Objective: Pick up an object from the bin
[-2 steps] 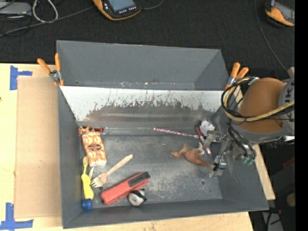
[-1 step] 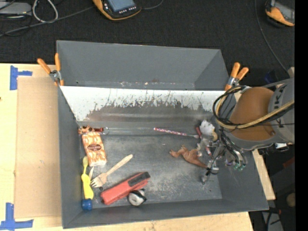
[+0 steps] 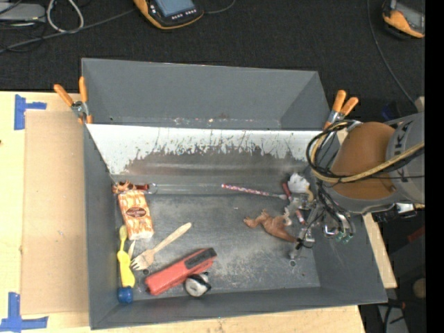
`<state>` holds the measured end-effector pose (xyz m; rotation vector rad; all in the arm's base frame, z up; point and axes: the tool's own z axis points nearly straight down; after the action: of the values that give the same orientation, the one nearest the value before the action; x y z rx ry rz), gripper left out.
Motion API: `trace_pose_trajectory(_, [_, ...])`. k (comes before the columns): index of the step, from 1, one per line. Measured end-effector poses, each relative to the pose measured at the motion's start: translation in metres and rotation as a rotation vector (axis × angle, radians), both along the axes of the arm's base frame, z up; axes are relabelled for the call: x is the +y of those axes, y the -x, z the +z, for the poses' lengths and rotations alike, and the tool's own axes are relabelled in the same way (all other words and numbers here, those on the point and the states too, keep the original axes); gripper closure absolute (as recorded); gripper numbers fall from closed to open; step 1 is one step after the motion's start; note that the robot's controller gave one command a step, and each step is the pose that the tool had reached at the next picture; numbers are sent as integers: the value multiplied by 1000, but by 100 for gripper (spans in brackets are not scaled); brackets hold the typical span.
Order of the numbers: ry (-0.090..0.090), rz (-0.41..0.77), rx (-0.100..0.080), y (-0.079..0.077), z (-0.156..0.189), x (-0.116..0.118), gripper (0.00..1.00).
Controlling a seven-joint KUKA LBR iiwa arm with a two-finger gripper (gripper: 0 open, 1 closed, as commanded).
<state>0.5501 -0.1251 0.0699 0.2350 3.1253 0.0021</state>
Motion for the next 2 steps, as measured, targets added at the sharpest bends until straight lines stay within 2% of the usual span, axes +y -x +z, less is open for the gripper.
trace_pose_trajectory(1, [-3,42,9,-56,-1,-4,0])
trace_pose_trajectory(2, [-3,96,9,-17,-1,-6,100])
